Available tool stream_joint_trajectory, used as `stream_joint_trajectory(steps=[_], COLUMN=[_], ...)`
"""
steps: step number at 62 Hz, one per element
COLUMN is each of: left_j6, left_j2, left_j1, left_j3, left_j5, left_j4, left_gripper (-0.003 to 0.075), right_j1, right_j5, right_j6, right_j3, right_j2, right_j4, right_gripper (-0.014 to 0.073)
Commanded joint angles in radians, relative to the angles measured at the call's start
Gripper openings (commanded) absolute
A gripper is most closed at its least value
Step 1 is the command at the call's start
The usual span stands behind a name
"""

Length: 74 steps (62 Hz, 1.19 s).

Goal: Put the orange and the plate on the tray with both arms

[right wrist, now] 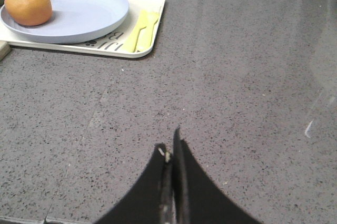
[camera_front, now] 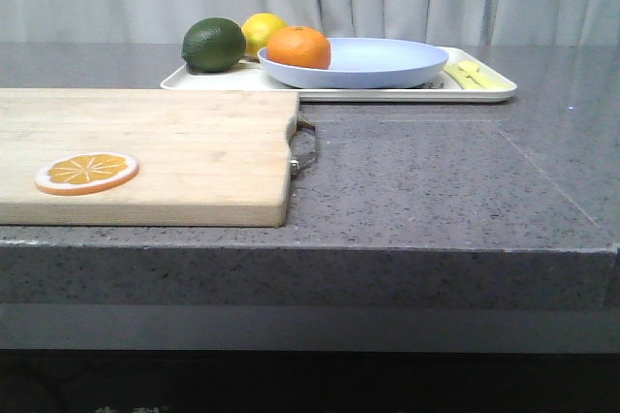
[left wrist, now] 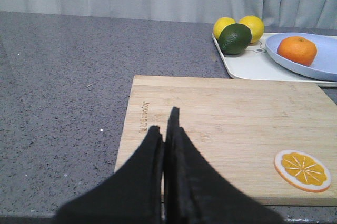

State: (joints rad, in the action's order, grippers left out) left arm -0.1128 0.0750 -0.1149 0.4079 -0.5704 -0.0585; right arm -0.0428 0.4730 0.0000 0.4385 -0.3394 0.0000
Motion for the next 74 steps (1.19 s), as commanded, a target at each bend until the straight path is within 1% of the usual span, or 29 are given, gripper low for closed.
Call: stream_joint_trajectory(steps=[1,29,35,41,50,57,69,73,74], left_j6=[-0.007,-0.007,-0.007,-0.007,-0.007,-0.007,-0.007,-0.007,-0.007], left_j2=[0.012,0.012,0.012,-0.018,-0.104,-0.099,-0.101,-0.101,-0.101], left_j1=[0.003,0.003,0.003,0.023,0.1,0.138,0.141,0.141,0.141], left_j3=[0.025,0.025,0.018,-0.037,-0.167,-0.248,-0.388,-0.415,-0.415], left_j5=[0.084,0.084,0.102,0.177,0.277,0.341,0.435,0.471,0.461], left_j4=[0.0,0.0,0.011,0.031,0.081,0.106,0.114,0.137,0.141], left_gripper=[-0.0018,-0.0018,-0.0018,-0.0018,-0.0018,-0.0018,-0.0018,-0.0018,-0.0018], right_j1=[0.004,0.004,0.004,0.004,0.004,0.004,0.004,0.004,0.004], right_j5=[-0.074,-0.074,-0.074,-0.074,-0.074,-0.072,-0.072,-0.072,-0.072], right_j6=[0.0,0.0,0.0,0.0,0.0,0.0,0.0,0.0,0.0], right_j3=[0.027,0.027,0.027,0.027,0.027,0.027,0.027,0.027,0.027], right_j2=[-0.006,-0.006,-0.006,-0.006,-0.006,-0.007,-0.007,-0.007,-0.007], right_j4=[0.0,0.0,0.0,0.0,0.0,0.0,0.0,0.0,0.0], right_gripper=[-0.006,-0.006,-0.006,-0.006,-0.006,-0.006,-0.006,-0.006,-0.006])
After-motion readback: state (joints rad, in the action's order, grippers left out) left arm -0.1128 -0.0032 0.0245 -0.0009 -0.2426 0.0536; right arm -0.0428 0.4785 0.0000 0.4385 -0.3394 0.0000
